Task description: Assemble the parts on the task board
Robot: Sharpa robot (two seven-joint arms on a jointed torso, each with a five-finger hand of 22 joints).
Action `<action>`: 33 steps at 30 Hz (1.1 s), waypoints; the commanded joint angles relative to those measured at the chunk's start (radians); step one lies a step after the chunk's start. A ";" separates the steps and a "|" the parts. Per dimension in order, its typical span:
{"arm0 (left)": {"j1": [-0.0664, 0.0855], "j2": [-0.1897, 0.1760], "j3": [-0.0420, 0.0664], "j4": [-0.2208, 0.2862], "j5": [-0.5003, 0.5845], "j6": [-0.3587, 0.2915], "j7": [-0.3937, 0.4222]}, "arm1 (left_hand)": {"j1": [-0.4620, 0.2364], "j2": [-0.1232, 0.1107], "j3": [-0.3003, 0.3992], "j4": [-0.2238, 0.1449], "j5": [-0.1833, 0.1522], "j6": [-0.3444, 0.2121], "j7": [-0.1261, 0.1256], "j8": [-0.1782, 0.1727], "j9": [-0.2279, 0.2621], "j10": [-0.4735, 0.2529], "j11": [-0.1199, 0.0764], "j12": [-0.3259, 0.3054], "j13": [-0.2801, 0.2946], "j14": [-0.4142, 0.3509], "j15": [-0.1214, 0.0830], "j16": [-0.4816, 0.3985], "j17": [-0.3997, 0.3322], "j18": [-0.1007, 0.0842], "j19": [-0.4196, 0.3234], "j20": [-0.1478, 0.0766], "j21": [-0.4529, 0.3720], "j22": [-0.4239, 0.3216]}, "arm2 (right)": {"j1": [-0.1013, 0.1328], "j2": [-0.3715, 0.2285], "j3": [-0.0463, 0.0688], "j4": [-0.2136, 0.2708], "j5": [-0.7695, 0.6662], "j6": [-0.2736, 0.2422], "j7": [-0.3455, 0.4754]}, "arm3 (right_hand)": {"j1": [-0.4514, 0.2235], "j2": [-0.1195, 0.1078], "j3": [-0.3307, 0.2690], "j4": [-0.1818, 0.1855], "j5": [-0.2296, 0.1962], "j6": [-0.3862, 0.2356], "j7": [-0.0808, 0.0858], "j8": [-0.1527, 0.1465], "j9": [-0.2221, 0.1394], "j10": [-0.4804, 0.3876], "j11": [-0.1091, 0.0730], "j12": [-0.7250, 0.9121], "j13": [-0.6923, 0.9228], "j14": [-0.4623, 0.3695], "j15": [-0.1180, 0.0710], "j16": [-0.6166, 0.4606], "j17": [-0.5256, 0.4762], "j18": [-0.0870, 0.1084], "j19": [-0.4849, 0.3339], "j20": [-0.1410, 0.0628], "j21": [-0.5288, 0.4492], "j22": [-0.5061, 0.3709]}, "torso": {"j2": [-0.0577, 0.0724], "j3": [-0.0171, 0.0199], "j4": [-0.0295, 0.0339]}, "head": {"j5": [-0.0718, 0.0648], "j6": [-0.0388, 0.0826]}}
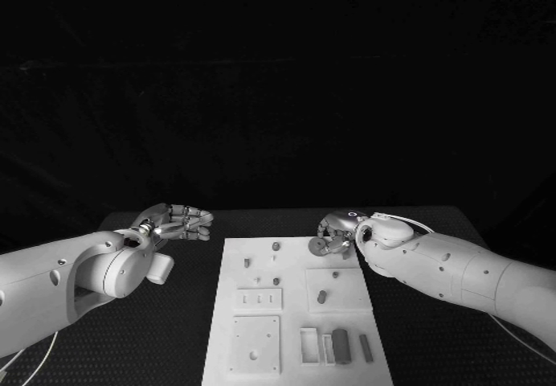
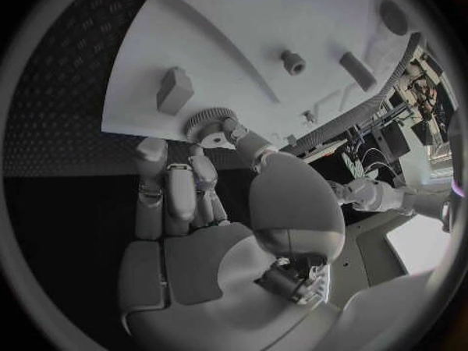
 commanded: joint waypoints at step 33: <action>0.001 -0.005 0.001 0.006 -0.006 0.016 0.007 | 0.003 -0.009 -0.007 0.000 0.002 0.005 0.030 -0.004 -0.001 0.003 0.002 -0.008 -0.001 0.009 0.001 -0.009 0.004 0.017 0.007 -0.002 -0.005 -0.001 | -0.040 0.020 -0.014 -0.021 -0.143 0.099 -0.039 | -0.004 0.030 0.004 -0.027 -0.005 0.061 -0.013 0.028 0.004 0.010 -0.010 0.002 -0.016 0.007 -0.013 0.003 0.000 0.085 -0.002 -0.002 0.008 0.019 | 0.001 0.0005 0.0009 | 0.001 -0.011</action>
